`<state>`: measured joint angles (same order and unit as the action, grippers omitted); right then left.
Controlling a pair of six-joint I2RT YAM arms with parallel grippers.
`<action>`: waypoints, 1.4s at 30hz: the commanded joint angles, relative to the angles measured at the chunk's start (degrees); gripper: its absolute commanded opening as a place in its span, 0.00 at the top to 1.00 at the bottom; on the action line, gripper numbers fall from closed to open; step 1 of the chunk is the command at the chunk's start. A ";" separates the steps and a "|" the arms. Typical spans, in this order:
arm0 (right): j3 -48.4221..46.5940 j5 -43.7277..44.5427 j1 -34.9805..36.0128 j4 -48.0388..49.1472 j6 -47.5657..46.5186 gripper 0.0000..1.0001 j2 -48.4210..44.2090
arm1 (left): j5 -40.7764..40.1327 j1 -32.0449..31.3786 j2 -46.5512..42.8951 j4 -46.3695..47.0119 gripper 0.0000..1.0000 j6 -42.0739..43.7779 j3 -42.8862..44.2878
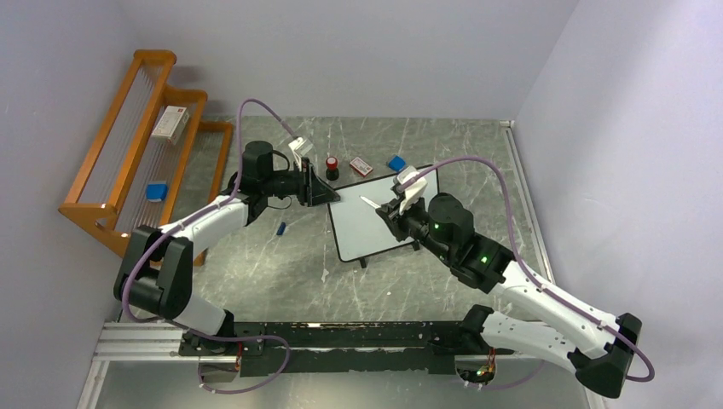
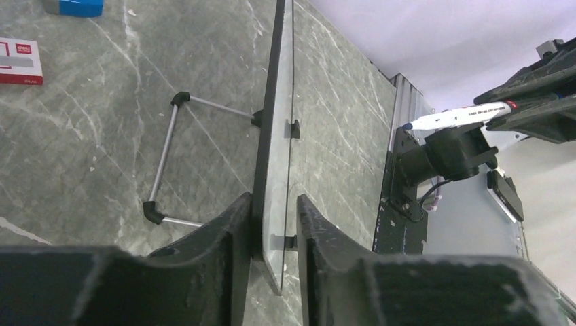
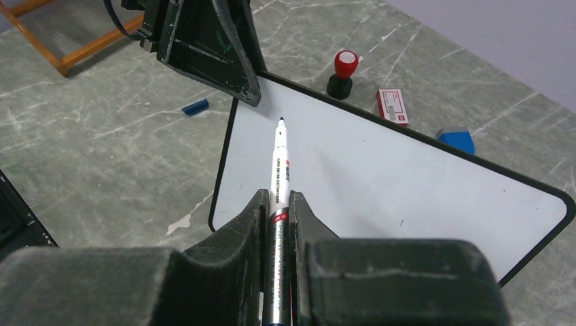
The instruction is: Write a sentence on the whiteboard
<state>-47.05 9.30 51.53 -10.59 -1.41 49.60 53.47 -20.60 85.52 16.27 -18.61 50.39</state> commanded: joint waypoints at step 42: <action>-12.94 34.31 22.85 -3.58 8.11 1.00 22.40 | 1.86 1.18 -3.19 1.90 0.95 1.48 -5.30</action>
<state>-56.55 41.71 74.04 -10.26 3.66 70.32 55.33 -19.38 82.81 20.93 -18.81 44.36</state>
